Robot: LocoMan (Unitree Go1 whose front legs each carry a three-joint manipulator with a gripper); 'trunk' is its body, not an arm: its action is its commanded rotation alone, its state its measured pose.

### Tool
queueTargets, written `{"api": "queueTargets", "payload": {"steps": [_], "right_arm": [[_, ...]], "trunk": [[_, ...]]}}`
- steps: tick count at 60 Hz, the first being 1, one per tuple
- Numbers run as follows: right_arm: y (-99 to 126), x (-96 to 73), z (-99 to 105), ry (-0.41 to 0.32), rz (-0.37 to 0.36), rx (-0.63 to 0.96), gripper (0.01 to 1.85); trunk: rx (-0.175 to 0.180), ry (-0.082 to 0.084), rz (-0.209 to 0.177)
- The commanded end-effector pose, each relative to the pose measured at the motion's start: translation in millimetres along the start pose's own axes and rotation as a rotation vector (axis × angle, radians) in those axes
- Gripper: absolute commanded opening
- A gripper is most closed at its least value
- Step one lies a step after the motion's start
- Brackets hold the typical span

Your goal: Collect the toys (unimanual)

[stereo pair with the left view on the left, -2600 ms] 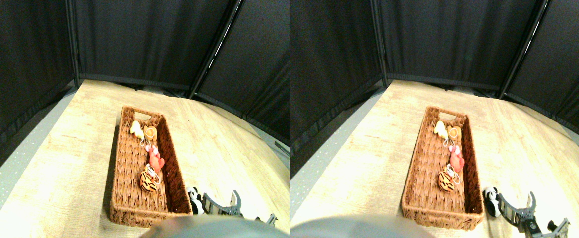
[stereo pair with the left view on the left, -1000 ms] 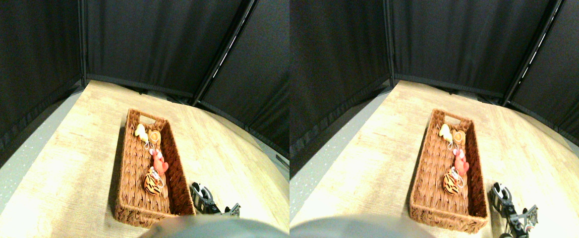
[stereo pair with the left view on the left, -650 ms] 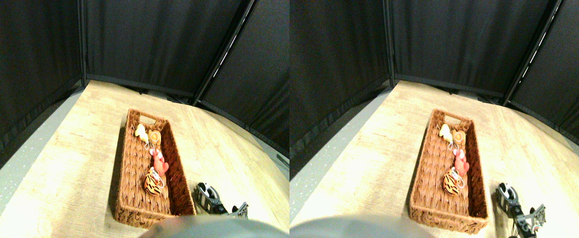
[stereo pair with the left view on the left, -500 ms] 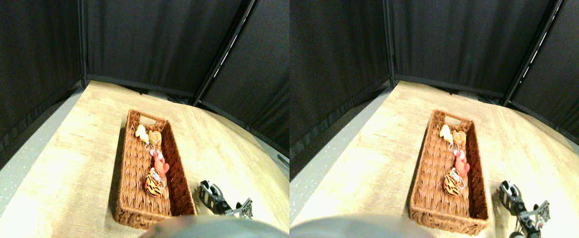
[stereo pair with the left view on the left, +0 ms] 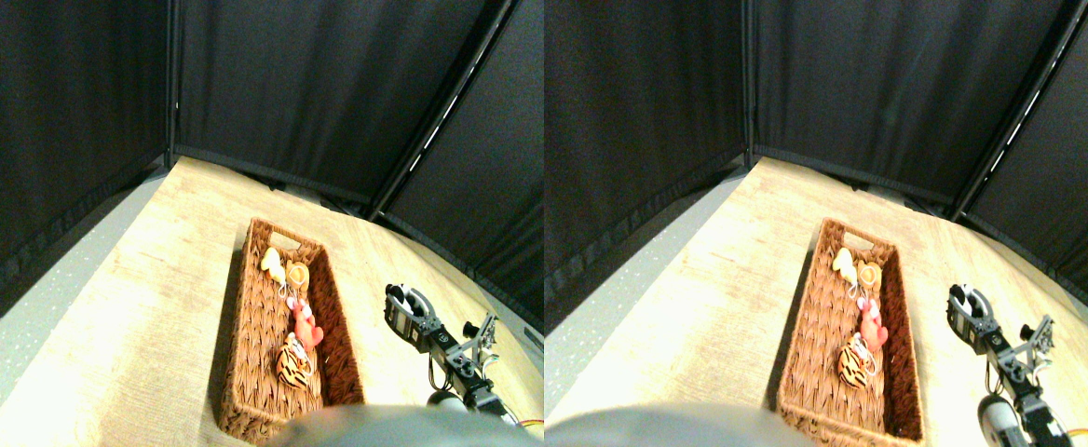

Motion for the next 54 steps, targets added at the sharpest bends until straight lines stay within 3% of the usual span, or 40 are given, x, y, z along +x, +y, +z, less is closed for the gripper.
{"api": "queueTargets", "payload": {"steps": [1,25,41,54], "right_arm": [[17,4.6,-4,0.052,0.079,-0.047,0.11],[59,22.5,-44,0.161,0.141,-0.059,0.13],[69,32.1,-74,0.238,0.146,-0.065,0.16],[68,36.5,-90,0.257,0.125,-0.027,0.12]], "trunk": [[-0.028,-0.018,0.039],[-0.077,-0.036,0.112],[-0.109,-0.034,0.157],[-0.122,-0.030,0.177]]}}
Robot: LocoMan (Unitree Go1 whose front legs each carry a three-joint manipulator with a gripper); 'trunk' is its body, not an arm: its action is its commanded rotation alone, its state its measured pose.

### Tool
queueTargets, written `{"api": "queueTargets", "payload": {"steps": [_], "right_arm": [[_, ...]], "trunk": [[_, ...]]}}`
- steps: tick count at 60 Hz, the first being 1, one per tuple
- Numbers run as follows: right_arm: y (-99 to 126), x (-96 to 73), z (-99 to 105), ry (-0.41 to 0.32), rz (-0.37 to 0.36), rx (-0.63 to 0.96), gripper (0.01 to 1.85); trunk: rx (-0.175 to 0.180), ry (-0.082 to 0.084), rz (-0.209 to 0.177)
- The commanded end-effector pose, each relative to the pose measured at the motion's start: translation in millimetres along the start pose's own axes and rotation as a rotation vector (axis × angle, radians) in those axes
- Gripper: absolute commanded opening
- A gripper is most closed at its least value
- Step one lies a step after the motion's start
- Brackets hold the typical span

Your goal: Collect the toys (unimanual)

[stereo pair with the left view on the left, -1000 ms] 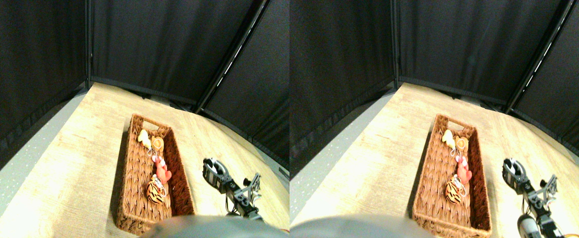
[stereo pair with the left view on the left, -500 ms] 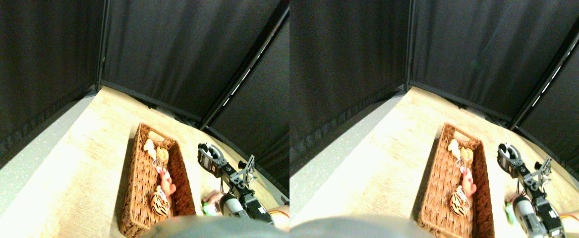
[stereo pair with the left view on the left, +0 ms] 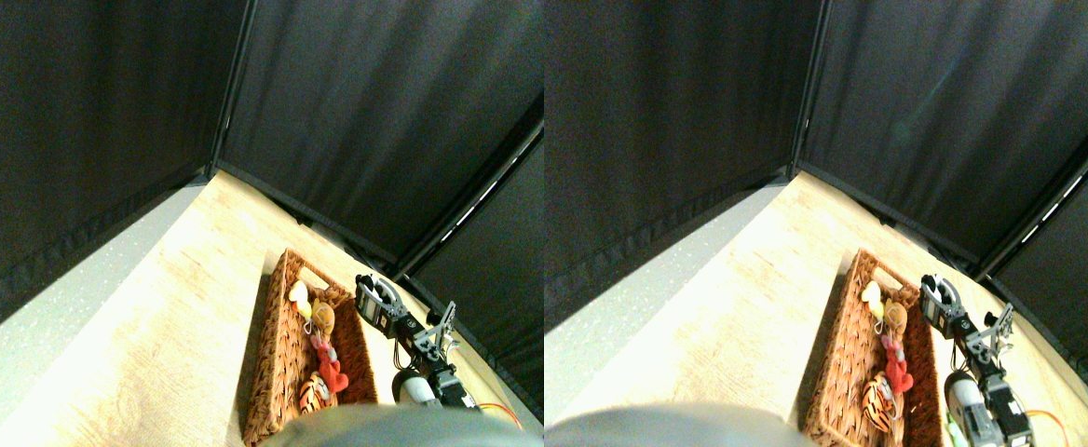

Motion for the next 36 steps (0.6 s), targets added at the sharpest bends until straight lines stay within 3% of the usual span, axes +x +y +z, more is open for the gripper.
{"api": "queueTargets", "payload": {"steps": [1,5,10,11,16,20,28,36], "right_arm": [[1,1.4,-1,0.015,0.029,0.042,0.10],[0,0.3,-2,0.010,-0.018,0.076,0.14],[0,1.1,1,0.070,-0.068,0.030,0.93],[0,1.1,1,0.070,-0.068,0.030,0.93],[0,1.2,3,0.116,-0.063,-0.035,1.31],[-1,0.2,5,0.118,-0.063,-0.036,1.40],[-4,-1.2,14,0.088,-0.060,-0.007,1.34],[-14,-7.7,34,-0.042,-0.070,0.017,1.10]], "trunk": [[0.000,0.025,0.029],[0.004,0.029,0.031],[0.008,0.031,0.027],[0.009,0.031,0.026],[0.015,0.033,0.021],[0.021,0.034,0.015],[0.034,0.037,0.002],[0.061,0.040,-0.025]]}}
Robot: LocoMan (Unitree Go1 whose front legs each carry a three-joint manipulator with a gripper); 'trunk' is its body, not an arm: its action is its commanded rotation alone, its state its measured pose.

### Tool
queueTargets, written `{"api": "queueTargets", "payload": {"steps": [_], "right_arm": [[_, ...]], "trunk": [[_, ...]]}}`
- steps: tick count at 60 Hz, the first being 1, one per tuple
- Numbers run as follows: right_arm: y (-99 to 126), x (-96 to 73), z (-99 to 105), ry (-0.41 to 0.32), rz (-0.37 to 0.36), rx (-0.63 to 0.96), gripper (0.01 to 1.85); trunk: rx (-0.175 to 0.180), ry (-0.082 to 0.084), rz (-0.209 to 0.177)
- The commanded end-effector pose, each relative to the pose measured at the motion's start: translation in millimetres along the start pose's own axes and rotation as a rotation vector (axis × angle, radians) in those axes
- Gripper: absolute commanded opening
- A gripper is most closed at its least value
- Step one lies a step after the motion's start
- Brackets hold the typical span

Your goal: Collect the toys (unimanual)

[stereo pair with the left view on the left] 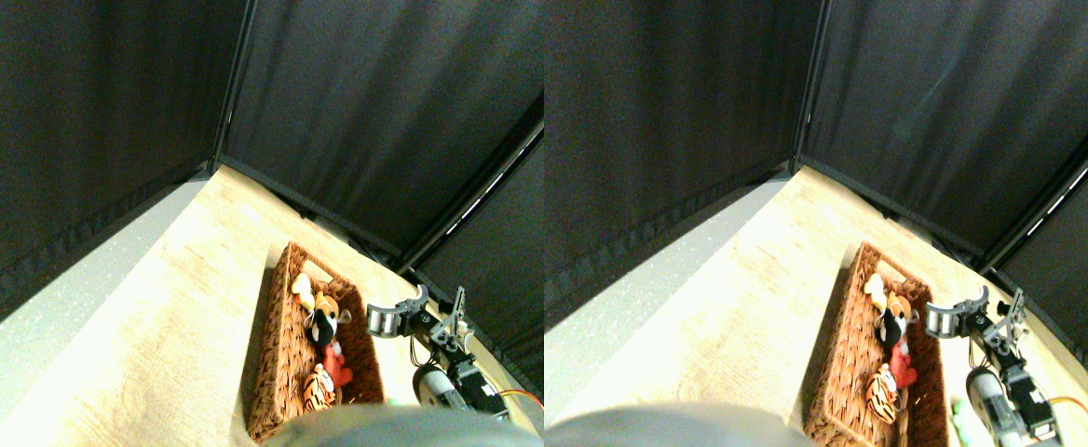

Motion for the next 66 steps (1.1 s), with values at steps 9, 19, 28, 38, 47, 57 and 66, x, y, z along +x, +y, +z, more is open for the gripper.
{"api": "queueTargets", "payload": {"steps": [9,19,28,38,47,57,66], "right_arm": [[-23,-12.4,49,-0.205,0.005,0.000,0.98],[-49,-27.8,73,-0.339,-0.040,-0.016,0.85],[-68,-39.7,83,-0.370,-0.035,0.011,0.79],[-85,-52.5,85,-0.432,-0.041,0.014,0.81],[-96,-66.4,85,-0.462,-0.064,0.044,0.77],[-113,-79.6,78,-0.484,-0.080,0.092,0.73],[-124,-83.1,71,-0.499,-0.104,0.158,0.73]], "trunk": [[0.072,0.033,-0.062],[0.121,0.053,-0.133],[0.153,0.065,-0.167],[0.175,0.073,-0.191],[0.185,0.077,-0.203],[0.188,0.075,-0.206],[0.183,0.072,-0.202]]}}
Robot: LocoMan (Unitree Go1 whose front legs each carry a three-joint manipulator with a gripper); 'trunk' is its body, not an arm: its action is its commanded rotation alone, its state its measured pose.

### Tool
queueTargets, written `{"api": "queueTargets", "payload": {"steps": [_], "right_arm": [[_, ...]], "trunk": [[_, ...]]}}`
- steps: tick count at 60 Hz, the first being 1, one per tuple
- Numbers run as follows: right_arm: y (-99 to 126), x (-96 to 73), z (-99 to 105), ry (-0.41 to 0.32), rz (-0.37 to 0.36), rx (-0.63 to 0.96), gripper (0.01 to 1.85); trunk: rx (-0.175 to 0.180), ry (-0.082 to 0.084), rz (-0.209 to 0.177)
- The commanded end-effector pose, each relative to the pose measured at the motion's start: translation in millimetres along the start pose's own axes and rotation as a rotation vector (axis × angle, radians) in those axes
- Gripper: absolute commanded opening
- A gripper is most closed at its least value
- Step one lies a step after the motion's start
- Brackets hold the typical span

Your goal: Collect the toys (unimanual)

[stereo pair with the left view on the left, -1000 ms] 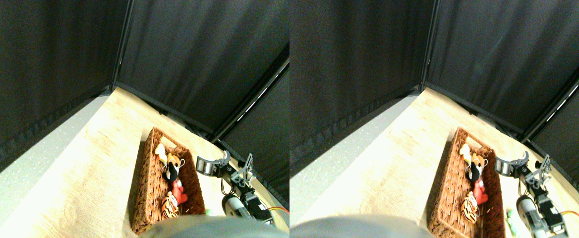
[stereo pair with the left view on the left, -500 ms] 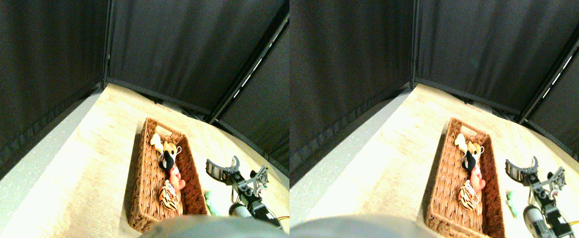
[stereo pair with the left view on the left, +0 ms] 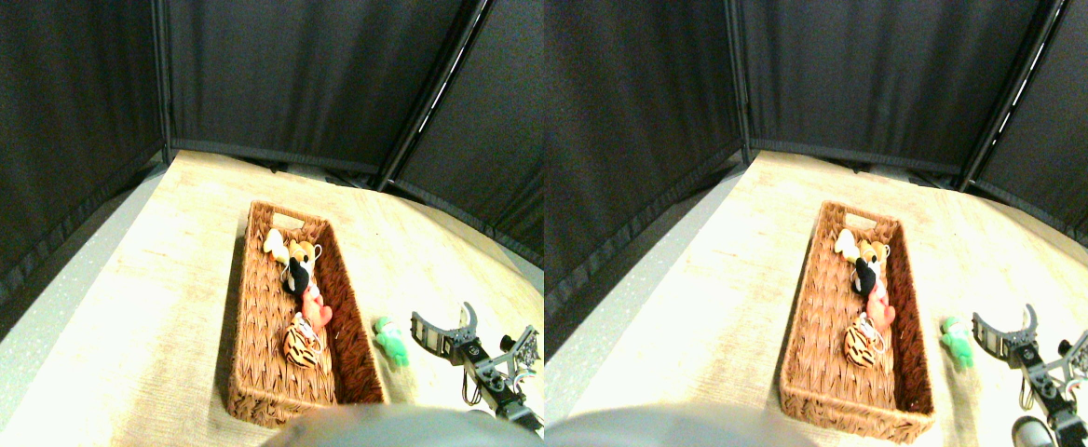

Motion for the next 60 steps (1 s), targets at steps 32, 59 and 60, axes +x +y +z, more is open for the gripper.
{"api": "queueTargets", "payload": {"steps": [32,59,60], "right_arm": [[-25,3.3,-27,0.029,-0.079,0.063,0.79],[-52,28.2,-36,0.044,-0.164,0.154,0.76],[-52,29.3,-37,0.046,-0.163,0.151,0.75]], "trunk": [[-0.056,0.001,-0.008],[-0.053,0.008,0.017],[-0.053,0.008,0.019]]}}
